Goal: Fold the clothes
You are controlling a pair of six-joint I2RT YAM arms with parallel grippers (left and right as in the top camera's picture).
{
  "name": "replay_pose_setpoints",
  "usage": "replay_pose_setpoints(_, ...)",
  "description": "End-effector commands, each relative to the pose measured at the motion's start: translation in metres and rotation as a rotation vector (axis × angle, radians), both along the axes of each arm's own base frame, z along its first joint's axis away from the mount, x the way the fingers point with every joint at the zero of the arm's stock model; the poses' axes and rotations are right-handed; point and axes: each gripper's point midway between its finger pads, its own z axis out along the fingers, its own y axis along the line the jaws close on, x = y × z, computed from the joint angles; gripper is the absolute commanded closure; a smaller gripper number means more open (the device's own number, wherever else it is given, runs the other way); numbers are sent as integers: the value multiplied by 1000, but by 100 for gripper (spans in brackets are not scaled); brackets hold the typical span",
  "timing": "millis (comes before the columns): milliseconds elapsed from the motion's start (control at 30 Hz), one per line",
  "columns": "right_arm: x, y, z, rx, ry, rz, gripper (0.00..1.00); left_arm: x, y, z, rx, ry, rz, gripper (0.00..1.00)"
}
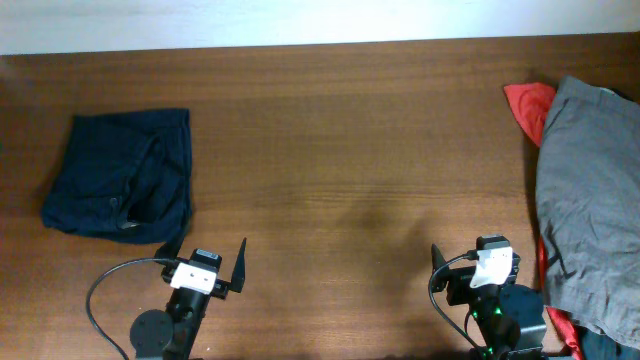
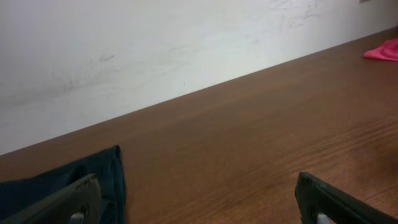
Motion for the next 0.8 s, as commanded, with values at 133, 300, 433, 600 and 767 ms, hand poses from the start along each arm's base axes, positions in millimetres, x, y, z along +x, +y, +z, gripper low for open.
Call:
replay_pose_setpoints(133,1,-1,0,11,-8,-12,1,0,0,-2,4,2,-2,1)
replay_pose_setpoints(300,1,-1,0,11,-8,-11,1,0,1,-2,5,3,2,1)
replay_pose_setpoints(433,1,1,2,17,-18,1,1,0,1,-2,5,3,2,1)
replay_pose_setpoints(600,1,35,25,134,-89,168,1,0,1,1,1,-3,1,1)
replay_pose_setpoints(767,-4,55,50,286,-124,253,1,-5,1,33,-94,-35,4,1)
